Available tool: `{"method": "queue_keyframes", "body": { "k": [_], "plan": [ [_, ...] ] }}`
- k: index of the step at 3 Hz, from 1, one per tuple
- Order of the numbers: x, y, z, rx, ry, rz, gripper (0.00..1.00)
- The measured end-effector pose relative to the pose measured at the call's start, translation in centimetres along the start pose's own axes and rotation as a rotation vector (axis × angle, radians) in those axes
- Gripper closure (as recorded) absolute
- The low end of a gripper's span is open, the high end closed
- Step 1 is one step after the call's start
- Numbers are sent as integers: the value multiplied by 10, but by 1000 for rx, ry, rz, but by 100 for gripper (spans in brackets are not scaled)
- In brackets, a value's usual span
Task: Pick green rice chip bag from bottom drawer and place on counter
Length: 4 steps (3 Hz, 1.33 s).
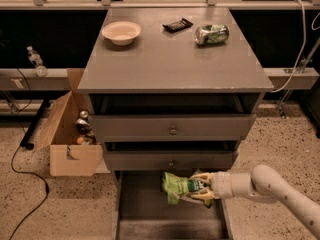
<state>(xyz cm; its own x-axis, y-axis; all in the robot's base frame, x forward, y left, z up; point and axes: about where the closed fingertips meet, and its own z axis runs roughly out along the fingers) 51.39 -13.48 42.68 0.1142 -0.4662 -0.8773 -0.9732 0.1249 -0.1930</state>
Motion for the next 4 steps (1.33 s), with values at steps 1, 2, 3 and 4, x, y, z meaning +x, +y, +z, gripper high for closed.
{"method": "queue_keyframes", "body": {
  "k": [1, 2, 3, 4],
  "plan": [
    [-44, -16, -39, 16, 5, -17, 100],
    [-93, -37, -78, 35, 33, -49, 100],
    [-95, -38, -79, 37, 34, -50, 100],
    [-124, -42, -103, 79, 58, -82, 100]
  ]
}}
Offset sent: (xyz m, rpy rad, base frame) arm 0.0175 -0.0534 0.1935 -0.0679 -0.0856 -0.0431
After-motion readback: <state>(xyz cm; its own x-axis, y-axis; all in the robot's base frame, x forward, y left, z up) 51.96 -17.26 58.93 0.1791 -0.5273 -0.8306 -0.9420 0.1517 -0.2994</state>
